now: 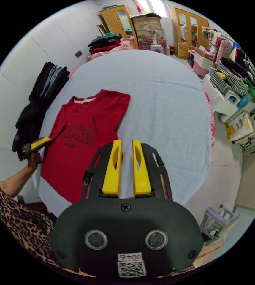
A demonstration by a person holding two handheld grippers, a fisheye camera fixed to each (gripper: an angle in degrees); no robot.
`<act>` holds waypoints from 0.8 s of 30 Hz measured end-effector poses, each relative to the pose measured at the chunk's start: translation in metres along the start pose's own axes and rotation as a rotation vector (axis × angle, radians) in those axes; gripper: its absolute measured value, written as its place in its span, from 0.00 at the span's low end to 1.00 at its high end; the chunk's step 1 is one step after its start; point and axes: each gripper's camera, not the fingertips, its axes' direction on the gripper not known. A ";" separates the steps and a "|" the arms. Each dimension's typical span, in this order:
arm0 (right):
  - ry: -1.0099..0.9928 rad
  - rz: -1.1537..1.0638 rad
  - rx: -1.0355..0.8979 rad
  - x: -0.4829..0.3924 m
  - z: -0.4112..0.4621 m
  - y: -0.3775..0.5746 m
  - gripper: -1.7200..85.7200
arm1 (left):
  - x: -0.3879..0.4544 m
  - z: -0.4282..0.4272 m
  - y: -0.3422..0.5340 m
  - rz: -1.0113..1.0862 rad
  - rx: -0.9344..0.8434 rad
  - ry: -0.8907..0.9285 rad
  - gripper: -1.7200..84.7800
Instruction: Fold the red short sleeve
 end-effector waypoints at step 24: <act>0.053 -0.085 -0.095 -0.092 -0.007 -0.029 0.07 | -0.018 0.035 0.010 -0.004 -0.002 -0.001 0.02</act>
